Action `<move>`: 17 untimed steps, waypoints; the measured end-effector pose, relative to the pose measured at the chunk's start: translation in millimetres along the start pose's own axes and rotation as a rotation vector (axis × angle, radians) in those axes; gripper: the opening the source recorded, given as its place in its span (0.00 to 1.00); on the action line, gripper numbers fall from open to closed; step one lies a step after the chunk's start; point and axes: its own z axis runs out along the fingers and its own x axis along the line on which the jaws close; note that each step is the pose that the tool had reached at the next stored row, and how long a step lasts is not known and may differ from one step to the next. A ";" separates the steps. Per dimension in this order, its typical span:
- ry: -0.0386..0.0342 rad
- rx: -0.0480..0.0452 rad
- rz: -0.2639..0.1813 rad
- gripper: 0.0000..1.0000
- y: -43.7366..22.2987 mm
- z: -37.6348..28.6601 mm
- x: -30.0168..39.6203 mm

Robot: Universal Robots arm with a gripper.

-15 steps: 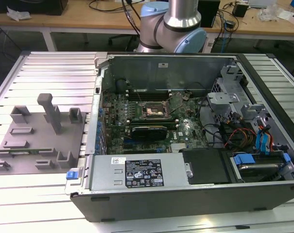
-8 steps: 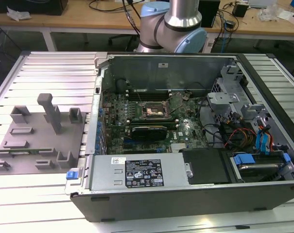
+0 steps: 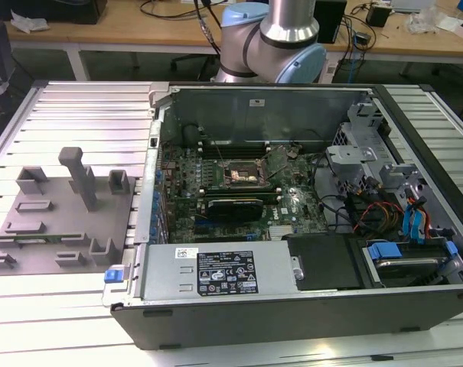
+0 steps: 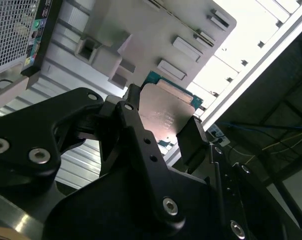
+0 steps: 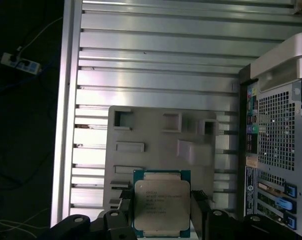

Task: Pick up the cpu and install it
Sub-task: 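Pick up the cpu and move it towards the insertion slot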

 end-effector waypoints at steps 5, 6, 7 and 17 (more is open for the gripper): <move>0.0000 0.0000 0.000 0.55 -0.3 0.1 -6.5; 0.0001 0.0000 0.000 0.55 -0.4 0.1 -9.4; 0.0000 0.0000 0.000 0.55 -0.5 0.2 -11.2; 0.0001 0.0000 0.000 0.55 -1.3 0.5 -28.8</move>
